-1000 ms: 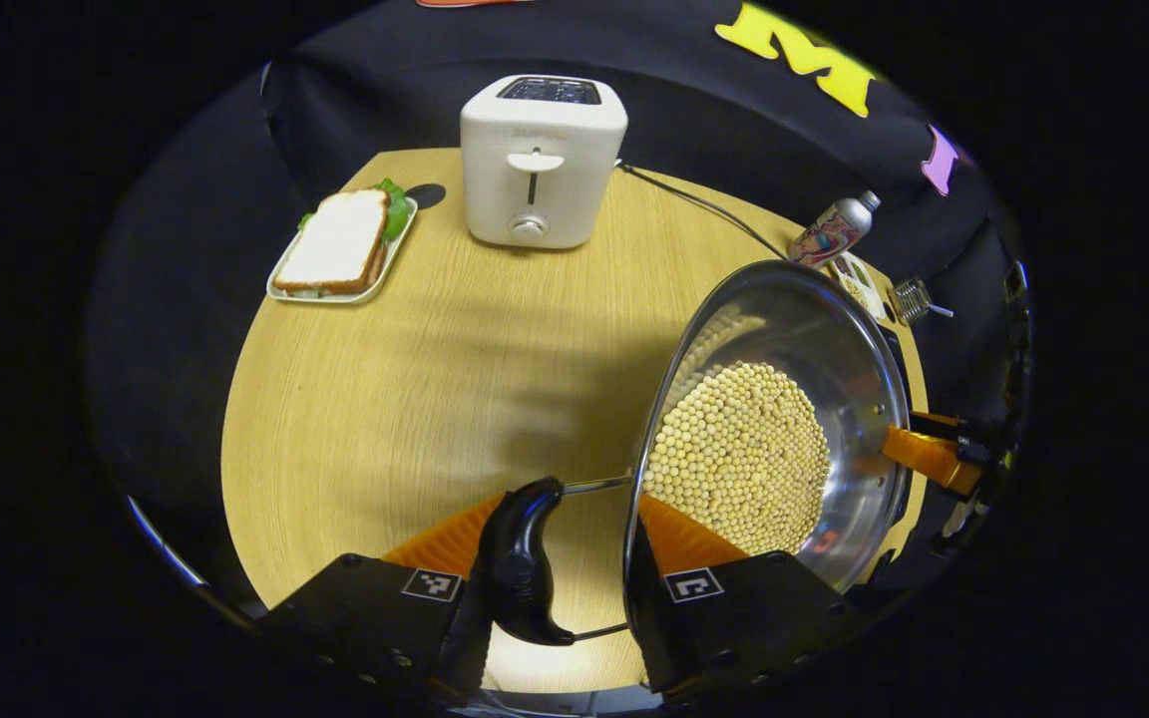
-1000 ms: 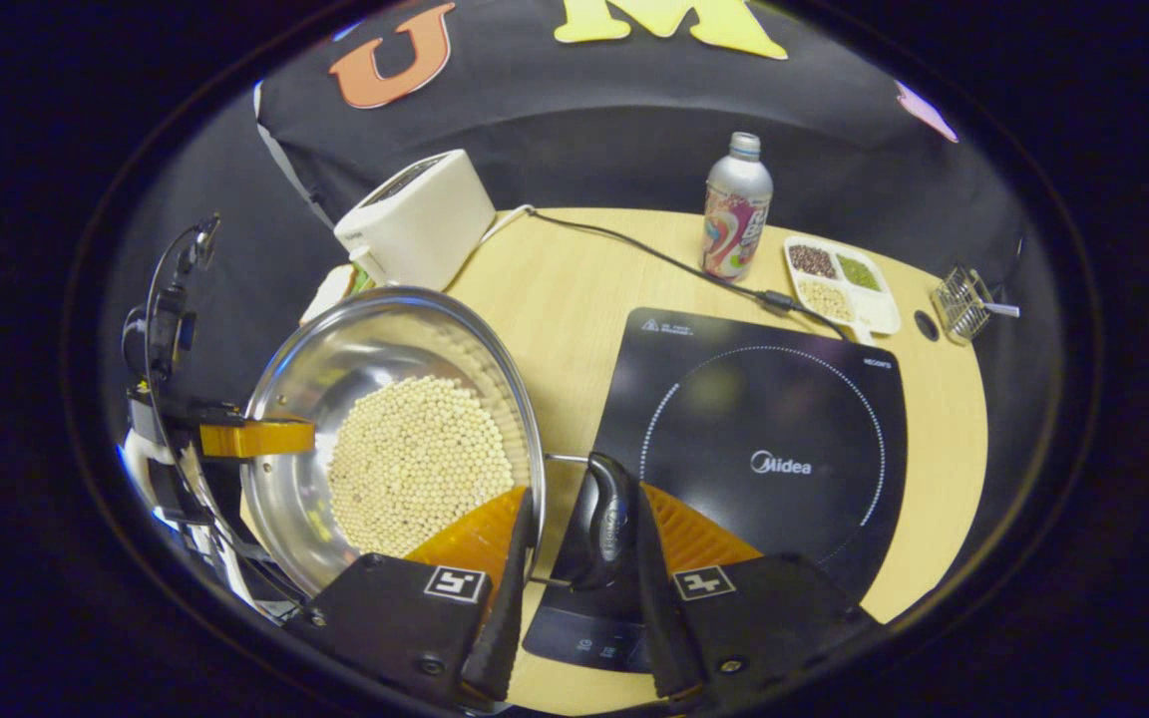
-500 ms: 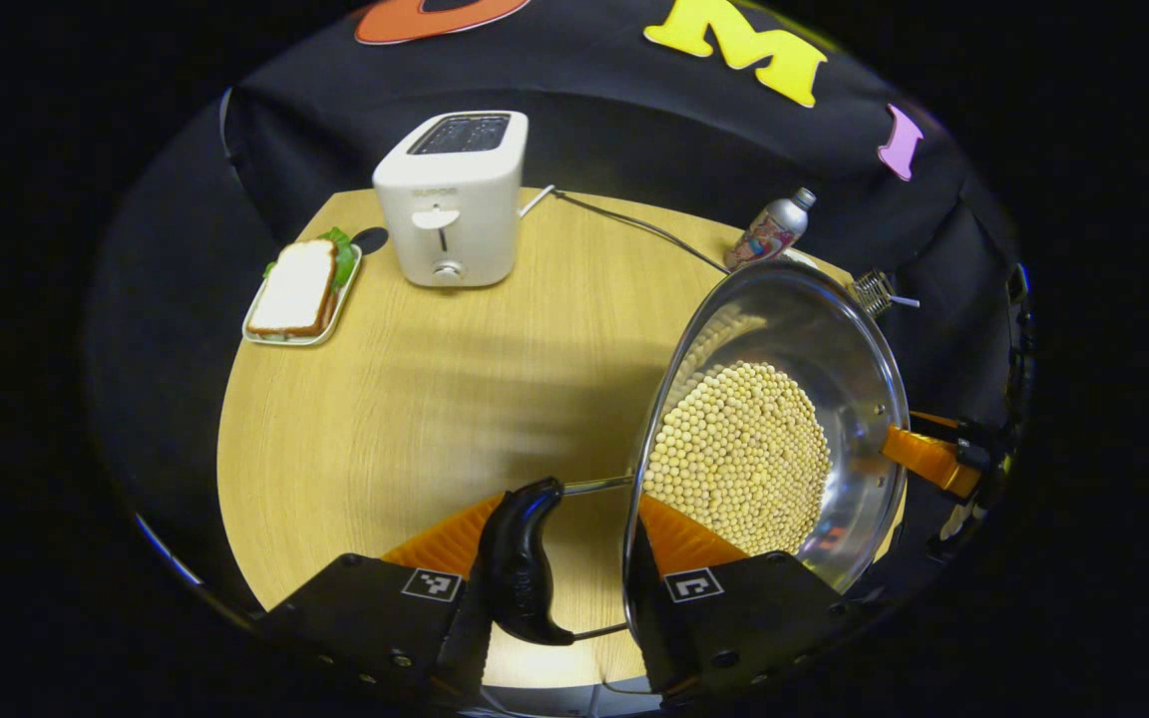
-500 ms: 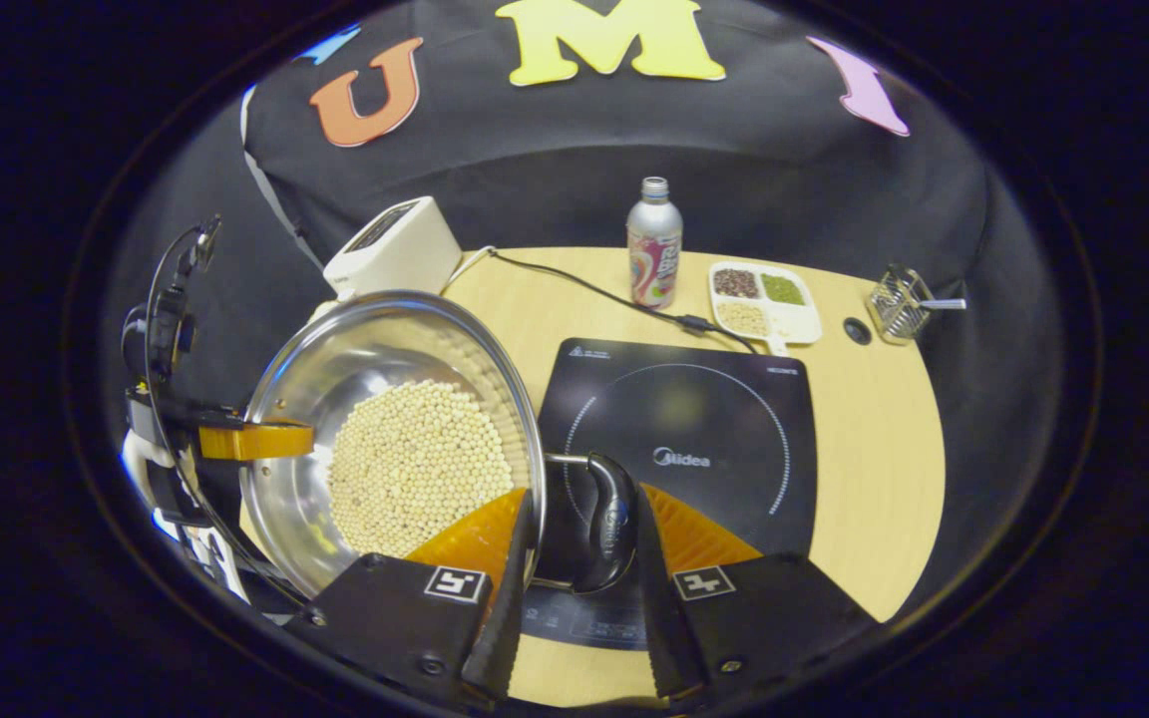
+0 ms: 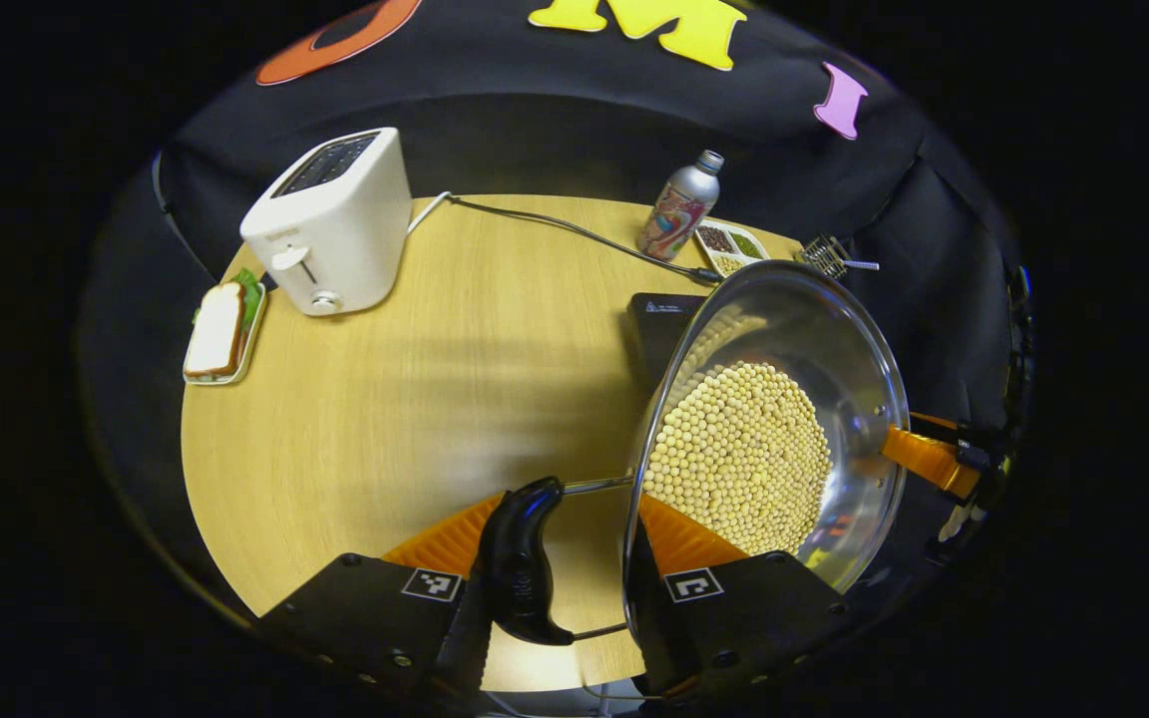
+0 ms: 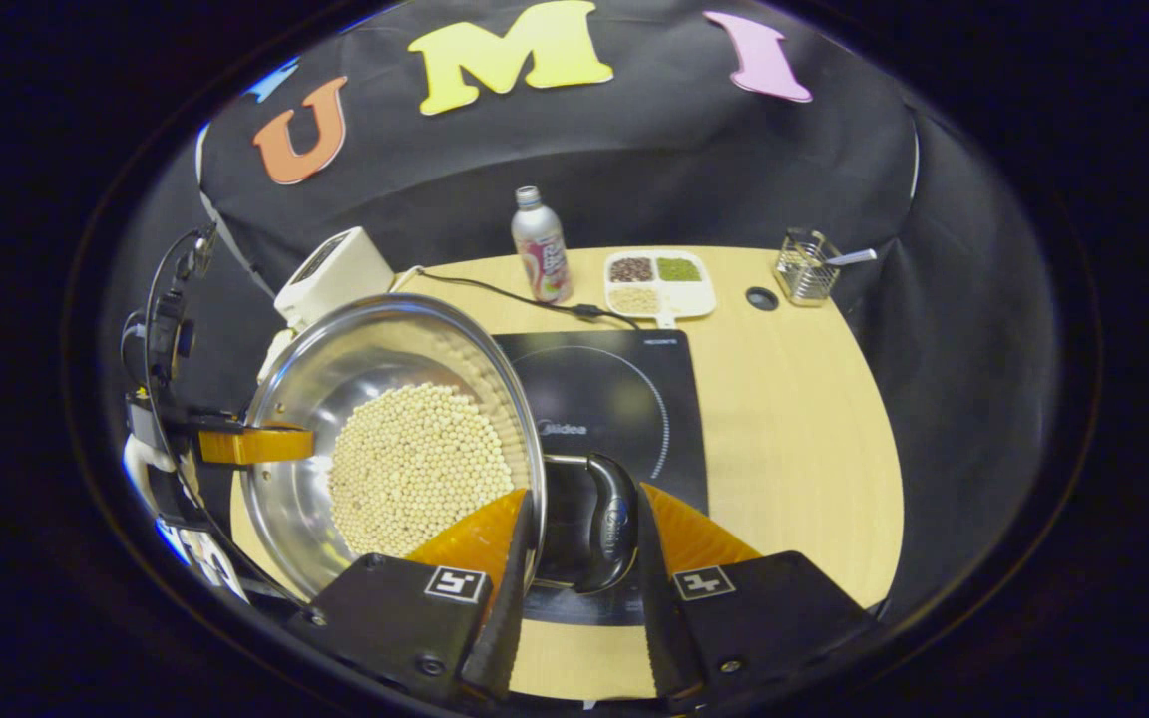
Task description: First push the handle of the pot to place it horizontally, then grasp the pot with both hands and set it on the induction cooktop.
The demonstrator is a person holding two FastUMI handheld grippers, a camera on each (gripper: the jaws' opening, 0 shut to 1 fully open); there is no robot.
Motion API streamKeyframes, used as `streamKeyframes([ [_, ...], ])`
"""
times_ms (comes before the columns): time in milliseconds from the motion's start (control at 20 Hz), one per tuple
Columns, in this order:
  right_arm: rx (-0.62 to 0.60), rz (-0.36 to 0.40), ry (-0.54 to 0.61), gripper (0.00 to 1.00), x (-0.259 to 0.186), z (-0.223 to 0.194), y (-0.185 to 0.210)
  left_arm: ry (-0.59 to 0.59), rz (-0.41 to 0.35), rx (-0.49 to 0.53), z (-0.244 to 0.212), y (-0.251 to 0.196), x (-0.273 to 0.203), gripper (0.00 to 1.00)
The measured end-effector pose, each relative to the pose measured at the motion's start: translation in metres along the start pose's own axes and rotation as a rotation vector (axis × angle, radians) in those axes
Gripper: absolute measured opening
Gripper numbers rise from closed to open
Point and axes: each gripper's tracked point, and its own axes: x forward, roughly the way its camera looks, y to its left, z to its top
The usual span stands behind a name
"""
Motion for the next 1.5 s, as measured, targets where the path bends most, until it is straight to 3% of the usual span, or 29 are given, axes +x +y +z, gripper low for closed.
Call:
streamKeyframes([
  [150,0.017,-0.015,0.011,0.52,0.000,0.000,-0.032,0.007,-0.009,0.013,0.004,0.001,0.001,0.59],
  [200,0.018,-0.018,0.015,0.52,0.001,0.001,-0.043,0.012,-0.012,0.010,0.002,0.001,0.001,0.50],
  [250,0.016,-0.021,0.017,0.52,0.003,0.003,-0.054,0.016,-0.016,0.008,0.003,0.001,0.001,0.59],
  [400,0.002,-0.022,0.027,0.52,0.010,0.009,-0.080,0.014,-0.015,-0.001,0.002,0.001,0.000,0.59],
  [450,-0.005,-0.020,0.029,0.51,0.013,0.011,-0.087,0.014,-0.012,-0.007,0.001,0.002,-0.001,0.50],
  [500,-0.008,-0.016,0.035,0.52,0.018,0.013,-0.095,0.017,-0.009,-0.017,0.000,0.001,-0.002,0.59],
  [650,-0.018,-0.005,0.062,0.52,0.033,0.017,-0.111,0.031,0.006,-0.036,0.000,0.003,-0.005,0.59],
  [700,-0.017,0.001,0.071,0.52,0.038,0.017,-0.114,0.036,0.011,-0.040,0.001,0.004,-0.007,0.59],
  [750,-0.017,0.006,0.079,0.52,0.043,0.019,-0.116,0.043,0.016,-0.042,-0.001,0.002,-0.007,0.68],
  [850,-0.022,0.014,0.092,0.52,0.052,0.022,-0.118,0.052,0.027,-0.049,-0.001,0.001,-0.007,0.49],
  [900,-0.025,0.021,0.096,0.52,0.056,0.024,-0.118,0.053,0.033,-0.052,0.001,0.001,-0.008,0.59],
  [1300,-0.055,0.027,0.115,0.52,0.080,0.043,-0.116,0.066,0.030,-0.086,-0.004,0.003,-0.012,0.59],
  [1500,-0.104,0.016,0.104,0.52,0.081,0.051,-0.114,0.112,-0.011,-0.105,-0.011,0.006,-0.010,0.59],
])
